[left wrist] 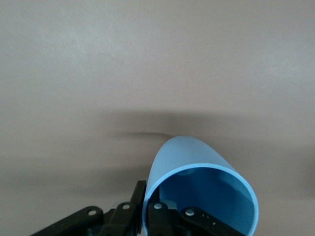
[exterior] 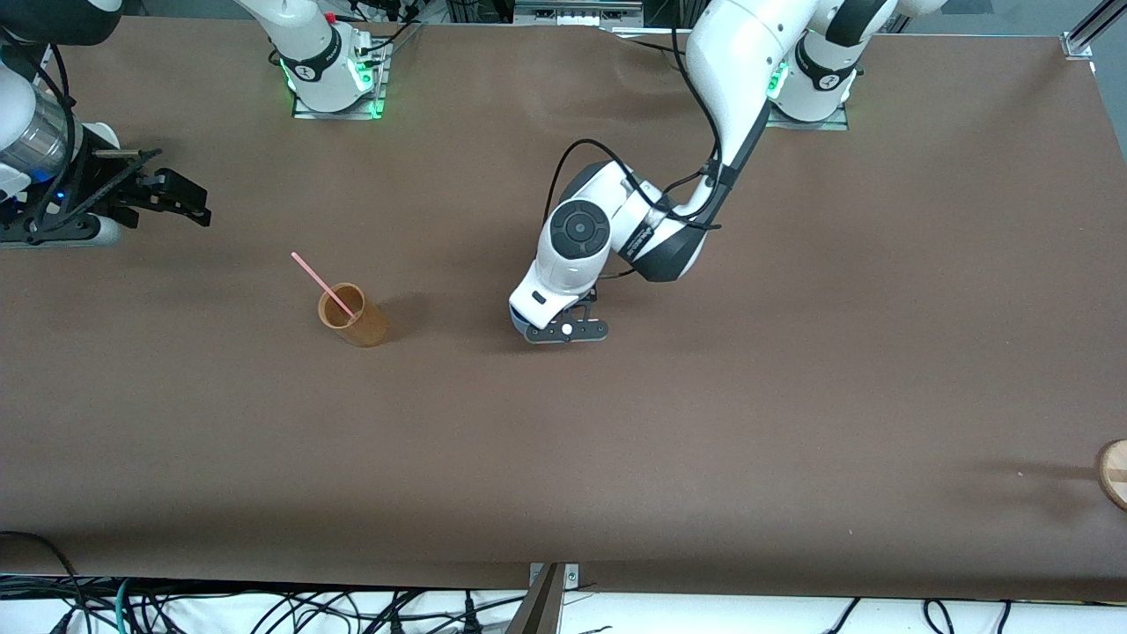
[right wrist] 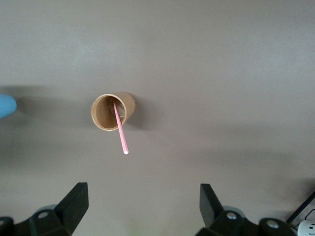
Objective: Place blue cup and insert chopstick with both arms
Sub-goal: 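Carry the blue cup with the left gripper toward the tan cup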
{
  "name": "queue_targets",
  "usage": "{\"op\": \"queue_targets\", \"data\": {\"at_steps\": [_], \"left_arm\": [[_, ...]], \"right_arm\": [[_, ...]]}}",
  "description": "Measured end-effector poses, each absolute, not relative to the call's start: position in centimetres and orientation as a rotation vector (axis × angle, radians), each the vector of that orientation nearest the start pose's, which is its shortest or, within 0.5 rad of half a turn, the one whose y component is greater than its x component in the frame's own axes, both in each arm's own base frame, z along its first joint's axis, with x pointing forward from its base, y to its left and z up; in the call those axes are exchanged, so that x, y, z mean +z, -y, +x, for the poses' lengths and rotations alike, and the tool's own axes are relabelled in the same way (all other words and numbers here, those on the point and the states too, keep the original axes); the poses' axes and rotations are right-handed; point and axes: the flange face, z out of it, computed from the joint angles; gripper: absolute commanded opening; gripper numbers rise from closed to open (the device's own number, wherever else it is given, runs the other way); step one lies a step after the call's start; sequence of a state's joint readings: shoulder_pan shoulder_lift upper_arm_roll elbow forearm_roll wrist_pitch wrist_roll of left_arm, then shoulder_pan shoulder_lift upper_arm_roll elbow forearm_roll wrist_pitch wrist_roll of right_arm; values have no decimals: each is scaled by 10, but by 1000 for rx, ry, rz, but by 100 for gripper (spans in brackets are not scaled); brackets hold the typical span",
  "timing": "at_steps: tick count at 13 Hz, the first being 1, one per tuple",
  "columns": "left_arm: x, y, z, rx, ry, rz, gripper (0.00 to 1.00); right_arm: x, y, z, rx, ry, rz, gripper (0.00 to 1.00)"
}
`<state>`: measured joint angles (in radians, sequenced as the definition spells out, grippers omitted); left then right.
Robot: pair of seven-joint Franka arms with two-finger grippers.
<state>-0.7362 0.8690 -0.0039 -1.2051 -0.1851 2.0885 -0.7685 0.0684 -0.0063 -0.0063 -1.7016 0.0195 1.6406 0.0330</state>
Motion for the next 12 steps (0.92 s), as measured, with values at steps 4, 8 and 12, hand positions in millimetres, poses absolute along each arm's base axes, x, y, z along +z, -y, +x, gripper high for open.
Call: {"op": "queue_targets", "data": {"at_steps": [4, 8, 12], "left_arm": [[244, 524, 555, 160, 257, -3259, 54], [247, 524, 557, 147, 271, -3264, 100], [265, 521, 564, 160, 294, -3278, 100]], "right_arm": [[572, -36, 553, 87, 42, -3123, 100], [572, -36, 553, 87, 42, -3123, 100], [572, -36, 553, 87, 42, -3123, 100]]}}
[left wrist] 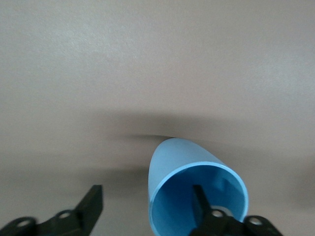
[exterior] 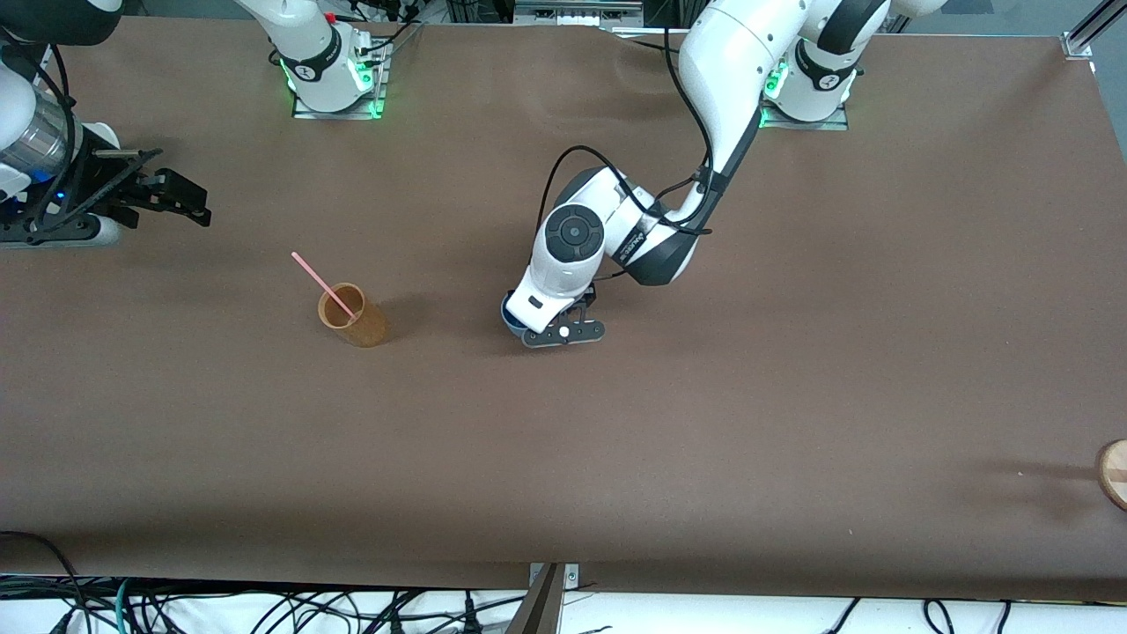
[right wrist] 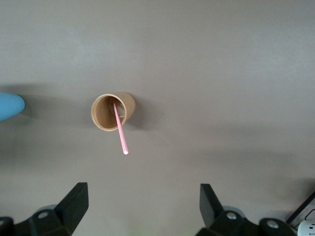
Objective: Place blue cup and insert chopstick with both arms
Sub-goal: 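Set the blue cup down while the right gripper grasps the chopstick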
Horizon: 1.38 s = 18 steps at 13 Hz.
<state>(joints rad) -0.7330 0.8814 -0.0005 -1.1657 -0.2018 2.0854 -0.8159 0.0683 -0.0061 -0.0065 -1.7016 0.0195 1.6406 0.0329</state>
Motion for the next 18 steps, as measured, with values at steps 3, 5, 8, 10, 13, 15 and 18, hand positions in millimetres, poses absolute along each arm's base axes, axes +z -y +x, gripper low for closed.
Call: {"op": "queue_targets", "data": {"at_steps": [3, 5, 8, 10, 13, 15, 18], "left_arm": [[300, 504, 579, 155, 329, -3281, 100], [338, 482, 599, 98, 387, -3303, 100], [402, 425, 630, 42, 450, -3324, 100], [430, 387, 645, 23, 438, -3328, 100], [452, 330, 664, 27, 322, -3328, 100], [471, 284, 669, 85, 214, -3312, 100], [502, 204, 672, 149, 51, -3282, 100]], "right_arm": [[572, -36, 553, 88, 42, -3123, 100], [569, -37, 550, 125, 46, -3123, 100], [547, -53, 551, 245, 93, -3119, 100], [517, -75, 559, 330, 164, -3113, 100], [471, -103, 576, 373, 400, -3086, 100], [442, -112, 584, 406, 582, -3061, 100], [398, -115, 589, 402, 786, -3016, 88]]}}
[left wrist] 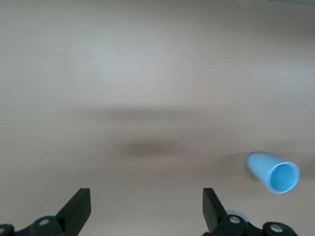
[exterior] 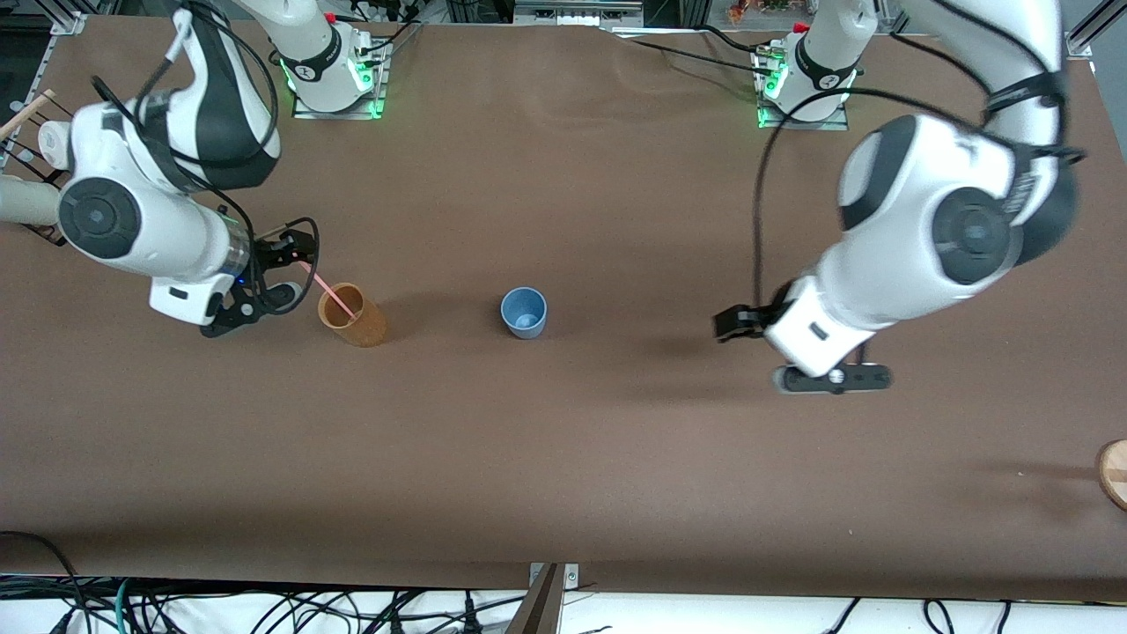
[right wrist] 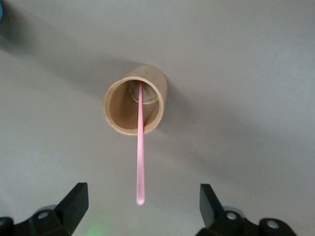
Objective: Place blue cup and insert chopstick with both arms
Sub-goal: 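Set the blue cup down while the right gripper grasps the chopstick, then lift the pink chopstick out of the tan cup with the right gripper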
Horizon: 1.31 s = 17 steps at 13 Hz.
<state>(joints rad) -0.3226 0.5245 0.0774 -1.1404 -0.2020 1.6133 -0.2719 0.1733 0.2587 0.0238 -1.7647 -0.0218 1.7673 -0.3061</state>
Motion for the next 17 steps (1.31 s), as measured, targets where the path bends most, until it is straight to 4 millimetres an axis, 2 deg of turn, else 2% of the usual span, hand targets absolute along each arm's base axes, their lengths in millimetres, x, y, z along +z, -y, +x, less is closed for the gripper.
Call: {"op": "queue_targets", "data": {"at_steps": [1, 2, 3, 5, 6, 7, 8, 10, 12, 14, 16, 17], "left_arm": [[508, 179, 674, 158, 9, -3269, 100], [512, 156, 676, 164, -21, -3261, 100], [515, 133, 677, 168, -47, -3259, 100], [514, 83, 680, 183, -112, -3265, 100], [513, 61, 679, 189, -149, -3254, 100], [512, 44, 676, 193, -195, -3213, 100], [515, 35, 673, 194, -243, -3154, 100], [522, 35, 663, 197, -299, -3074, 100], [523, 34, 651, 215, -299, -3095, 100], [511, 17, 639, 260, -236, -3193, 100], [499, -4, 635, 240, -186, -3216, 100], [497, -6, 633, 235, -183, -3217, 100]], "right_arm": [[383, -114, 586, 401, 844, -2998, 88], [369, -114, 581, 404, 891, -2980, 81], [357, -113, 577, 414, 919, -2969, 71], [343, -112, 570, 433, 944, -2955, 57], [340, -112, 569, 438, 948, -2953, 46], [338, -112, 568, 441, 949, -2952, 41], [337, -112, 567, 443, 950, -2951, 31], [335, -114, 566, 446, 962, -2946, 29], [335, -122, 564, 445, 985, -2938, 19], [335, -127, 562, 447, 998, -2934, 11], [334, -127, 562, 449, 1001, -2935, 7], [334, -126, 562, 451, 1008, -2938, 1]]}}
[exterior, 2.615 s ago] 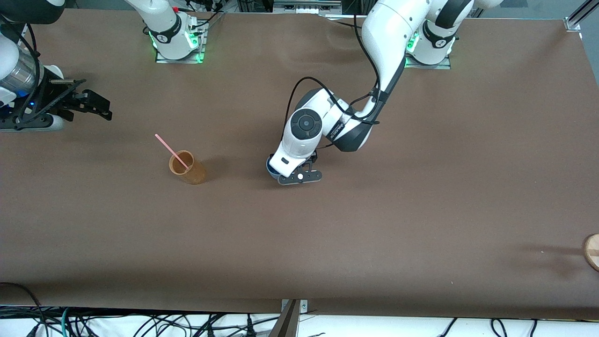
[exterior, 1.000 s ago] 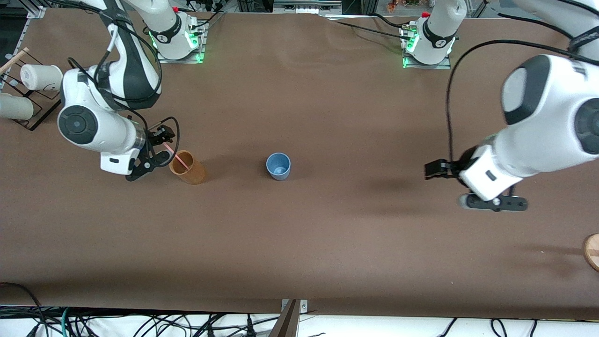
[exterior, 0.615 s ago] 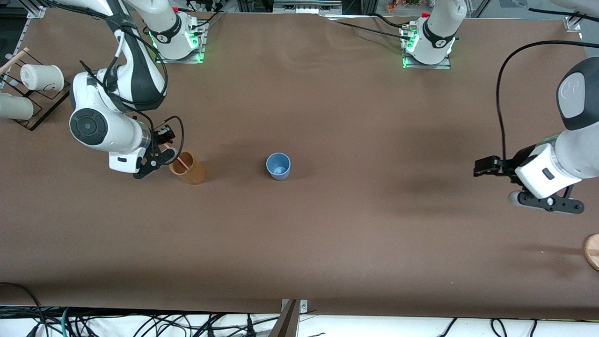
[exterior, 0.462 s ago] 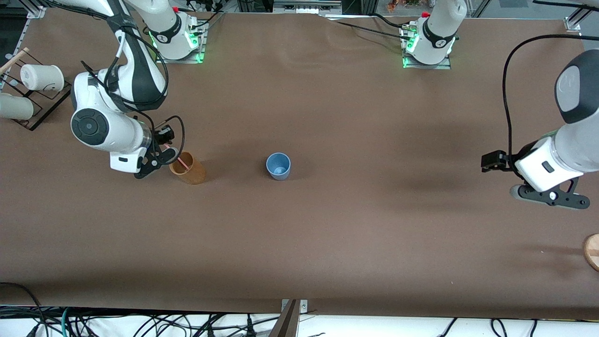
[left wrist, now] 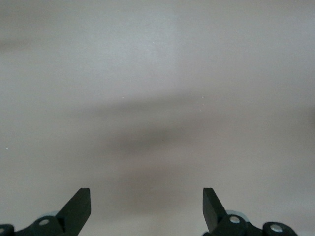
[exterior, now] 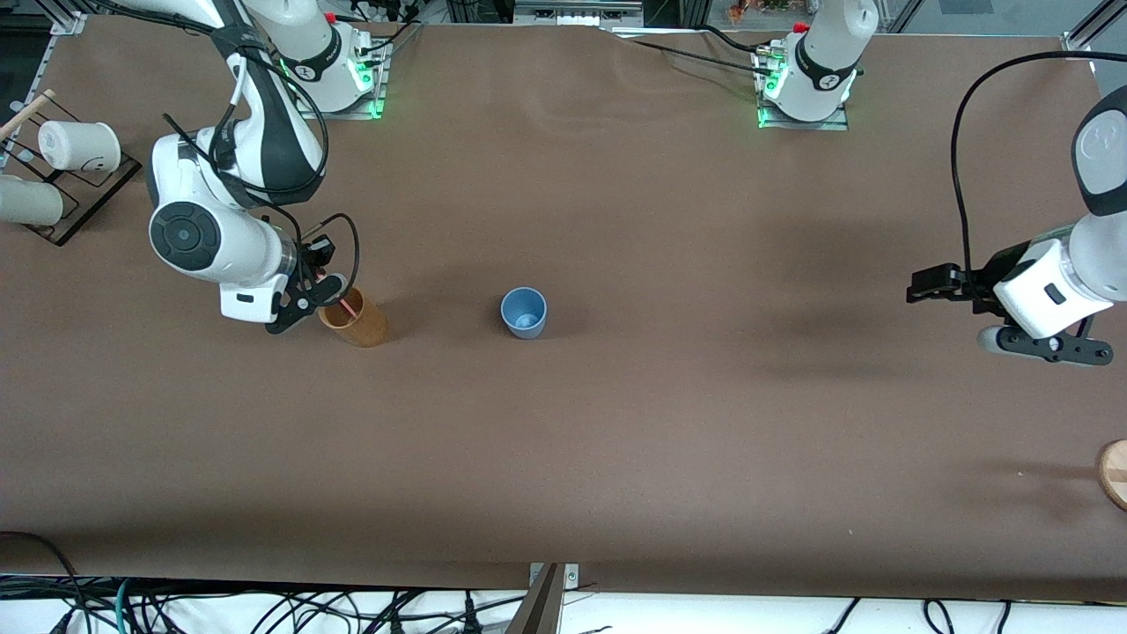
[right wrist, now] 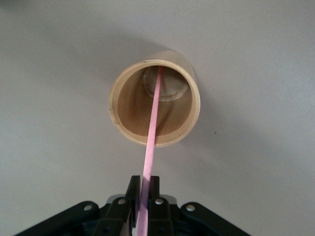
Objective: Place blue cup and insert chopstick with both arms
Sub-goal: 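Lift the pink chopstick out of the tan cup with the right gripper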
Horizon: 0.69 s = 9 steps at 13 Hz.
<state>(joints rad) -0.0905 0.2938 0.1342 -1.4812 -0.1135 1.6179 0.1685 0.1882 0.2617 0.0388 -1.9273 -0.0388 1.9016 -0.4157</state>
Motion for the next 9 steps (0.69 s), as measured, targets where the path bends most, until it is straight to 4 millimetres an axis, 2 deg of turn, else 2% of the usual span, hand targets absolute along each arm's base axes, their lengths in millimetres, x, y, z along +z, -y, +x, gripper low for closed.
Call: {"op": "queue_targets", "data": {"at_steps": [3, 5, 7, 9], "left_arm": [[499, 3, 627, 230, -208, -3220, 100], [500, 7, 621, 236, -220, -3221, 100], [495, 13, 617, 261, -236, -3220, 100], [490, 26, 615, 275, -269, -3215, 100]], "right_arm": [[334, -127, 562, 454, 1028, -2944, 0], [338, -135, 561, 452, 1050, -2937, 0], [356, -149, 561, 468, 1083, -2924, 0], [385, -155, 564, 483, 1093, -2920, 0]]}}
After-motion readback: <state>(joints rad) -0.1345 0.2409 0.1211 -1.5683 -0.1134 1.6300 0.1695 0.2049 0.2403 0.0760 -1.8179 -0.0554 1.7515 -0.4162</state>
